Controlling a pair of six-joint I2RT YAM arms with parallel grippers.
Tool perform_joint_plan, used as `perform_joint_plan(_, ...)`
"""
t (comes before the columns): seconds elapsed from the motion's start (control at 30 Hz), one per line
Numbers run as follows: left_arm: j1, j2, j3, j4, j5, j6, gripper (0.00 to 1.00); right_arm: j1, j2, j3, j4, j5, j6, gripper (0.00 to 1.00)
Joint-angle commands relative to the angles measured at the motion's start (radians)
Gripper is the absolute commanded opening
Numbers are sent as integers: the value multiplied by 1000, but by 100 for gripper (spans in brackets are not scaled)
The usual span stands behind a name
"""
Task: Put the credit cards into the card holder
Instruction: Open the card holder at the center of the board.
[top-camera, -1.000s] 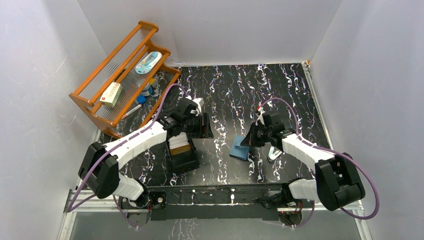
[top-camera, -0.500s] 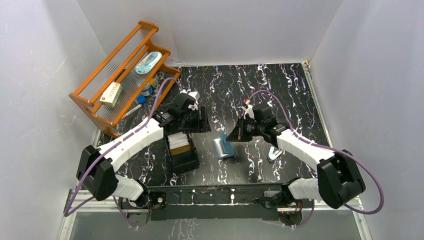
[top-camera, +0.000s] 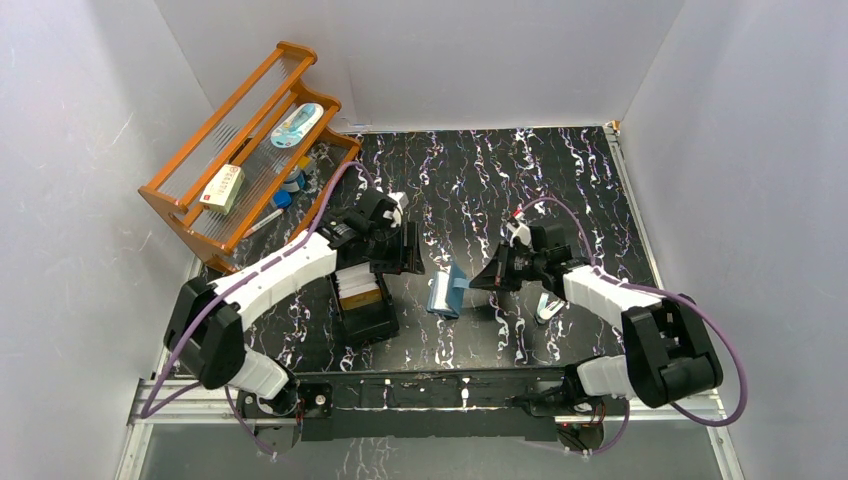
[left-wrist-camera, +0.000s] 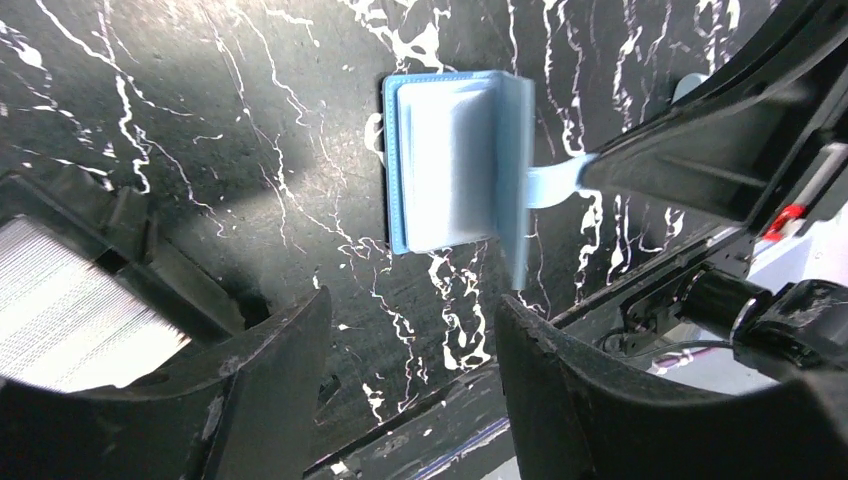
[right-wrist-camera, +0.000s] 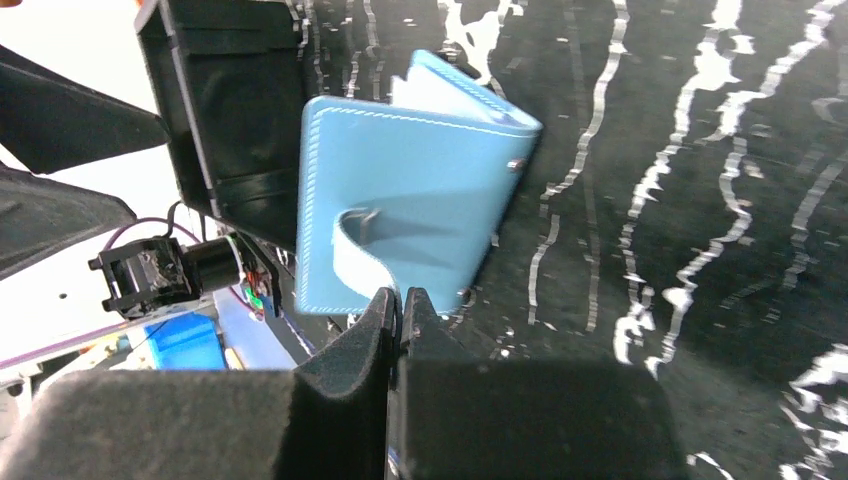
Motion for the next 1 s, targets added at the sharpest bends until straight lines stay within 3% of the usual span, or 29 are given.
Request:
perform_joint_plan(0.0,-2,45,22,-7,80,39,60,-75,31,-20,64,-100,-81,7)
perform_joint_plan(0.27,-5,83,40,24,119,36,59,-191,77,-44,9,-124,-158,7)
perform_joint_plan(0.5,-6,154,46,108,196,18,54,-203,71,-43,-40,-64,-181,8)
perform_joint_plan(0.97,-9,261,54,180,153,23,54,-208,44,-19,-152,77,-247,11)
